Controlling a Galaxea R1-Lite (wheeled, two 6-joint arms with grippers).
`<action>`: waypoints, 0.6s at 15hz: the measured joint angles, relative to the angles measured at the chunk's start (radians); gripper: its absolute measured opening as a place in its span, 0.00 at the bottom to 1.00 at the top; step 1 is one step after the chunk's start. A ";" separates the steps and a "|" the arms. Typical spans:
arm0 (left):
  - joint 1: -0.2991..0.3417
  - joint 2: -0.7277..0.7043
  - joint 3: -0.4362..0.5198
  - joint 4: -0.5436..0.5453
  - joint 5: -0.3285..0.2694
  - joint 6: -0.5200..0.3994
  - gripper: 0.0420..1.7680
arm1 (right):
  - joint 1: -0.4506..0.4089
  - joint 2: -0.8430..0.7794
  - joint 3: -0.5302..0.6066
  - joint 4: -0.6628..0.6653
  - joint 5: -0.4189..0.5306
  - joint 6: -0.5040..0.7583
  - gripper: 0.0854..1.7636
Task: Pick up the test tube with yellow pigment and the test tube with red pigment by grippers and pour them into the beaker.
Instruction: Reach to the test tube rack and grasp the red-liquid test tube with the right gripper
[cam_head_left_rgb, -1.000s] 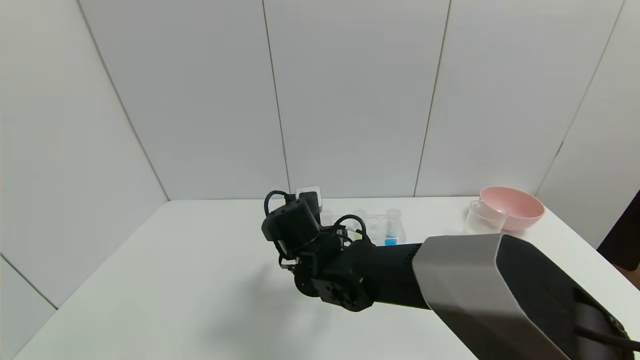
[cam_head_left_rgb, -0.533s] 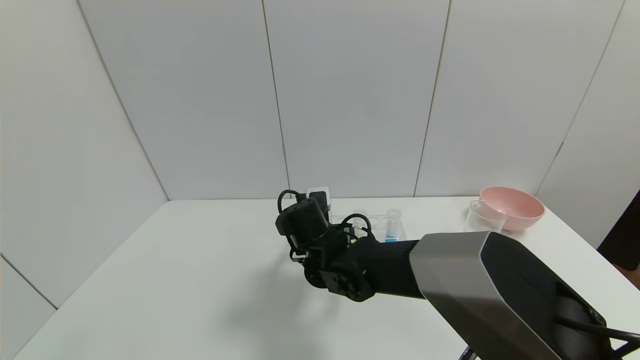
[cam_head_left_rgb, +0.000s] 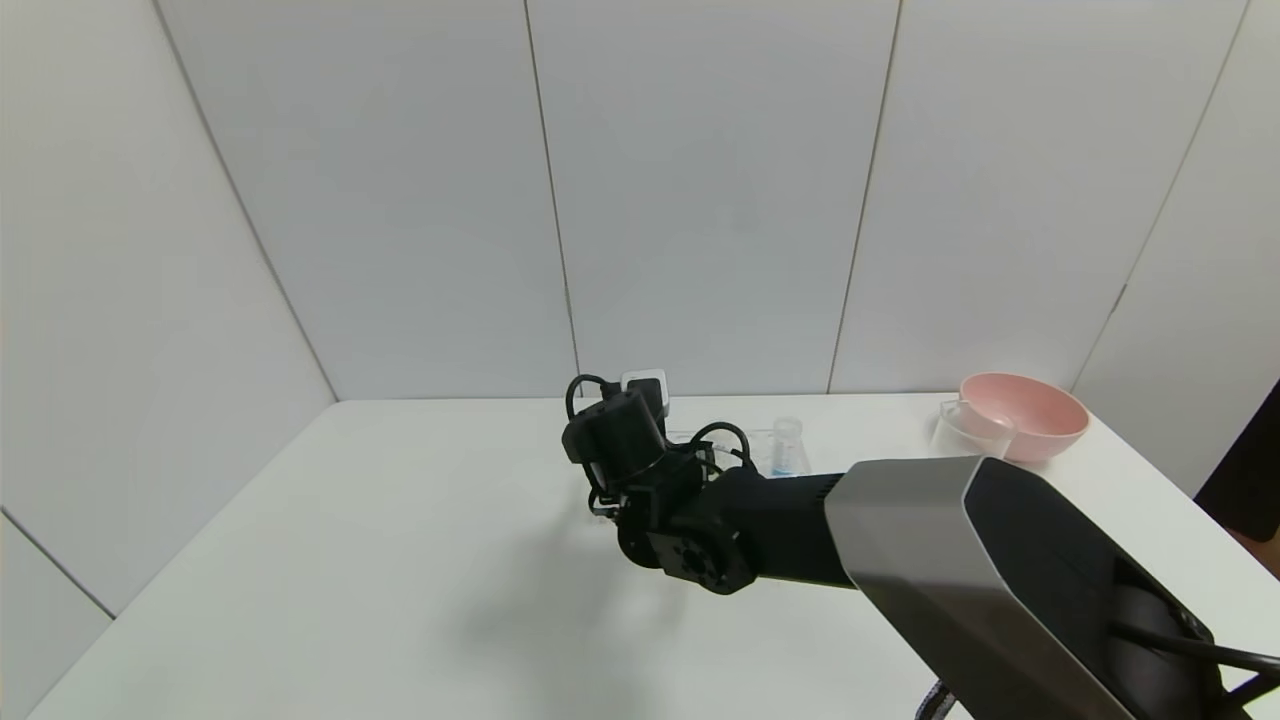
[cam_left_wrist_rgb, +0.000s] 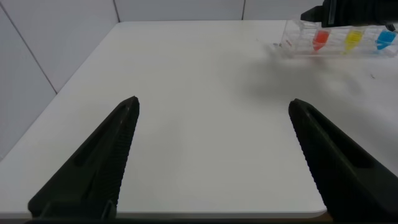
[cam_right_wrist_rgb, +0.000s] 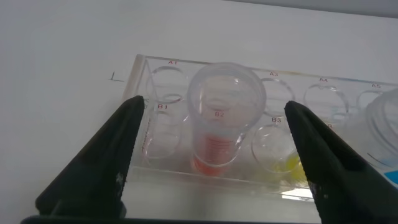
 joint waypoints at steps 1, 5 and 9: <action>0.000 0.000 0.000 0.000 0.000 0.000 0.97 | 0.000 -0.002 0.000 0.000 0.000 0.000 0.80; 0.000 0.000 0.000 0.000 0.000 0.000 0.97 | -0.001 -0.007 0.001 0.007 0.000 0.001 0.49; 0.000 0.000 0.000 0.000 0.000 0.000 0.97 | -0.001 -0.009 0.005 0.009 0.000 0.001 0.25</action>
